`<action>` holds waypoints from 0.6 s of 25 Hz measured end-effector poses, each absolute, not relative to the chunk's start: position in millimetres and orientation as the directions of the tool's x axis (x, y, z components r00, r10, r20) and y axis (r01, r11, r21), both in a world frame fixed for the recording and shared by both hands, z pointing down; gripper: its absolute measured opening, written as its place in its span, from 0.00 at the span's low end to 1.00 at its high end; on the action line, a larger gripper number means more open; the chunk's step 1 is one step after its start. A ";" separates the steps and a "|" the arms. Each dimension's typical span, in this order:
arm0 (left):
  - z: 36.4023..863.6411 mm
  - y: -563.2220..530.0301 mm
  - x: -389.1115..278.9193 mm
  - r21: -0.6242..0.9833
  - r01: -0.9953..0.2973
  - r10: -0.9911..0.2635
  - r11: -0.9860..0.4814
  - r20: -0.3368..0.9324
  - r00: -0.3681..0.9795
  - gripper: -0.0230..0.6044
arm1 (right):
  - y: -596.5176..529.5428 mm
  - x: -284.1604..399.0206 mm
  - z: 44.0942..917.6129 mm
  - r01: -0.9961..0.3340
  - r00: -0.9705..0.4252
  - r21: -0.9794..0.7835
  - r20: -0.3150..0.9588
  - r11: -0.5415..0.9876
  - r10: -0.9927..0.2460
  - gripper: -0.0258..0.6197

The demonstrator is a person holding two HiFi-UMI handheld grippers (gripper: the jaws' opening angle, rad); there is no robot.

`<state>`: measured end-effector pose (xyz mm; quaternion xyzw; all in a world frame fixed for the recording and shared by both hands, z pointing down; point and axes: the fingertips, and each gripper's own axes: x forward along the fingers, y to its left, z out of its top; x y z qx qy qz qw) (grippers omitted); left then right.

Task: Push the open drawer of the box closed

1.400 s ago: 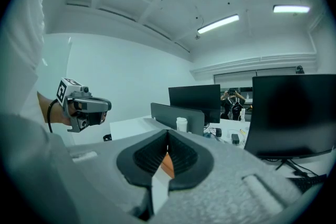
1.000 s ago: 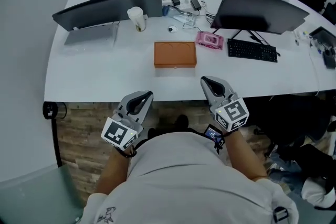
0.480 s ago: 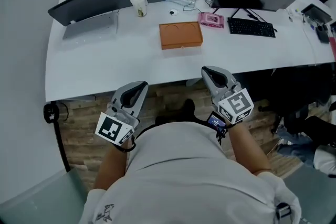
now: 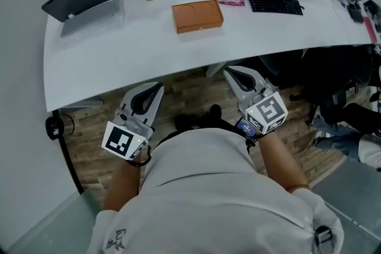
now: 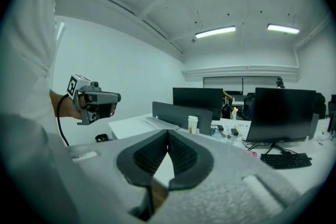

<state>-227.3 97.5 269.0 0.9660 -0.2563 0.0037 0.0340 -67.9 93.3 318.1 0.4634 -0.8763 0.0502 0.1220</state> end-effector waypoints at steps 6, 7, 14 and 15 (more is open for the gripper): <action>262.4 116.4 -215.4 0.055 -0.514 -0.514 -0.856 0.012 0.858 0.04 | 118.1 -58.3 307.2 -0.795 -0.577 0.050 0.244 0.605 -0.779 0.04; 262.0 119.4 -210.2 0.056 -0.518 -0.518 -0.853 0.011 0.855 0.04 | 122.0 -54.3 305.9 -0.788 -0.585 0.054 0.243 0.613 -0.774 0.04; 266.7 148.7 -157.7 0.061 -0.532 -0.531 -0.845 0.037 0.847 0.04 | 157.1 -14.7 305.9 -0.751 -0.629 0.058 0.244 0.658 -0.738 0.04; 268.9 154.0 -149.2 0.063 -0.532 -0.531 -0.844 0.042 0.847 0.04 | 163.1 -7.4 308.6 -0.747 -0.634 0.054 0.246 0.663 -0.734 0.04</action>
